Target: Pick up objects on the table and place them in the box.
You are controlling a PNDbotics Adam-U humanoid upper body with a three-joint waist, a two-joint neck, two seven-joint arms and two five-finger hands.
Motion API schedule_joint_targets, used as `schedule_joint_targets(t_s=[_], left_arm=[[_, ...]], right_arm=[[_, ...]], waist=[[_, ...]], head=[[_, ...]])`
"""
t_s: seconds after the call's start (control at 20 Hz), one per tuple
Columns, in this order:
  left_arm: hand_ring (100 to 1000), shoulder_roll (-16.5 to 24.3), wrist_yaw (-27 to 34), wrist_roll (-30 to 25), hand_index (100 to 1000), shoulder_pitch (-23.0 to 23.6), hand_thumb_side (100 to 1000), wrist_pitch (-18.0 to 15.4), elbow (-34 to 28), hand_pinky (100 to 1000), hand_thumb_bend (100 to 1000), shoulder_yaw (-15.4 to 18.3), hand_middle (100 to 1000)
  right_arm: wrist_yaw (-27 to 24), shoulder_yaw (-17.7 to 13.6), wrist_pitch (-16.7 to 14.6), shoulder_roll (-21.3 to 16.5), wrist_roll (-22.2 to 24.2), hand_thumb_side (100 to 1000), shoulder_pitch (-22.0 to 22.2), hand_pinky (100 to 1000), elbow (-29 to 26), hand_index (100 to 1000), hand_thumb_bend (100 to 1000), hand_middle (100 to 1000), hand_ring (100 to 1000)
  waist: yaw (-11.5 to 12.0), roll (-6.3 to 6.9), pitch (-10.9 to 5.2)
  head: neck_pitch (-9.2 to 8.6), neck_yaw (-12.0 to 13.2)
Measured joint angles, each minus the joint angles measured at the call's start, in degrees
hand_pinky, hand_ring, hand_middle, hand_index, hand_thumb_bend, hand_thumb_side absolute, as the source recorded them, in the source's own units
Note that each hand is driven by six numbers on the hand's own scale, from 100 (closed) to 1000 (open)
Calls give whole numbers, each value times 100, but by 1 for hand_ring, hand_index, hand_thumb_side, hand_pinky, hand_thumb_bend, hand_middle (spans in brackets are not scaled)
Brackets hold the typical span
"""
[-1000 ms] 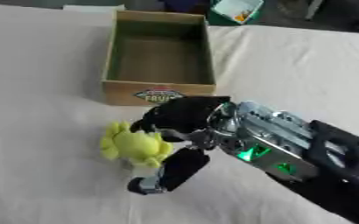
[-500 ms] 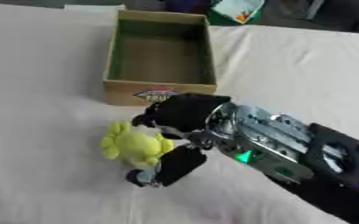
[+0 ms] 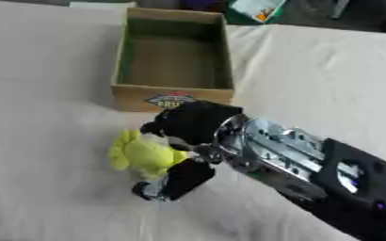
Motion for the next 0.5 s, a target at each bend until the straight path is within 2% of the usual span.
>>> schedule_joint_targets(t_s=[0.2, 0.5], left_arm=[[391, -31, 0, -23, 713, -3, 662, 12, 0, 408, 100, -2, 417], [391, -51, 0, -66, 713, -4, 664, 8, 0, 409, 100, -25, 417]], right_arm=[[226, 20, 49, 206, -174, 913, 0, 866, 473, 1000, 374, 784, 844], [420, 59, -26, 367, -521, 913, 49, 867, 1124, 1000, 370, 781, 845]], waist=[[32, 0, 17], [62, 1, 37]], head=[[-4, -27], [-7, -65]])
